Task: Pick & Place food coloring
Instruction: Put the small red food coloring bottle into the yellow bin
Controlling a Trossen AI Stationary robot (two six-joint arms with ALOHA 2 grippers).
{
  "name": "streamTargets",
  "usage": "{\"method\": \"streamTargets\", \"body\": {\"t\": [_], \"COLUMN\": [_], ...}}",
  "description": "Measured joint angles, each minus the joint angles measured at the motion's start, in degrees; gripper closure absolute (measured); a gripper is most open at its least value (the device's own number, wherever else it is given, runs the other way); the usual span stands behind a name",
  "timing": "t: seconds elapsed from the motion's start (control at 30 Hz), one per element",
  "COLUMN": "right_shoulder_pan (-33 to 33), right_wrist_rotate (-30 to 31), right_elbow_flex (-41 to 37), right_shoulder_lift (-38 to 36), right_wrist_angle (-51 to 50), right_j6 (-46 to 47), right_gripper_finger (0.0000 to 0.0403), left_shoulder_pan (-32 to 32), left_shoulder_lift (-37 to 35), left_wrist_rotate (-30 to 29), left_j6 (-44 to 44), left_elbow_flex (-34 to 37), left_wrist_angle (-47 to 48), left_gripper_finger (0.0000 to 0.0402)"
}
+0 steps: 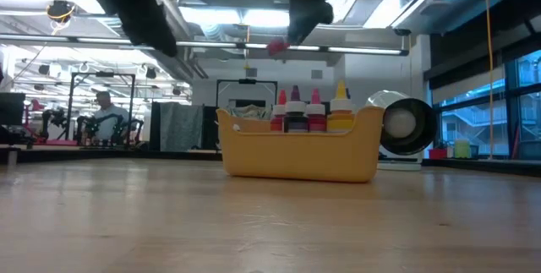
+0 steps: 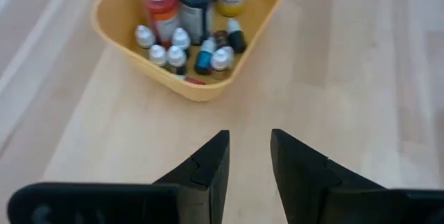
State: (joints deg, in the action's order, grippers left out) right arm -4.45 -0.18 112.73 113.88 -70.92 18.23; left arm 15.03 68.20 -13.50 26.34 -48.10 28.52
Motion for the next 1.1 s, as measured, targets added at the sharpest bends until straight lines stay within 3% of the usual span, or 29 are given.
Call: {"method": "streamTargets", "body": {"t": [0.1, 0.17, 0.7, 0.93, 1.1], "right_shoulder_pan": [0.0, -0.2, -0.3, -0.3, -0.4], "right_wrist_rotate": [7.9, 9.3, 6.1, 6.1, 6.1], "right_elbow_flex": [0.1, 0.1, 0.0, 0.0, 0.0], "right_shoulder_lift": [1.0, 2.1, 10.5, 12.2, 13.7], "right_wrist_angle": [1.1, 1.3, 2.7, 3.4, 3.3], "right_j6": [-5.5, -6.6, -5.4, -5.3, -5.3], "right_gripper_finger": [0.0352, 0.0352, 0.0352, 0.0318, 0.0329], "left_shoulder_pan": [0.0, 0.0, 0.0, 0.0, 0.0], "left_shoulder_lift": [0.0, 0.0, 0.0, 0.0, 0.0], "left_wrist_rotate": [-2.2, -3.1, -3.5, -3.5, -3.6], "left_j6": [1.4, 1.8, 4.5, 4.5, 4.5], "left_elbow_flex": [0.0, 0.0, 0.0, 0.0, 0.0], "left_wrist_angle": [0.9, 0.8, 0.6, 0.7, 0.4], "left_gripper_finger": [0.0300, 0.0300, 0.0300, 0.0300, 0.0300]}}
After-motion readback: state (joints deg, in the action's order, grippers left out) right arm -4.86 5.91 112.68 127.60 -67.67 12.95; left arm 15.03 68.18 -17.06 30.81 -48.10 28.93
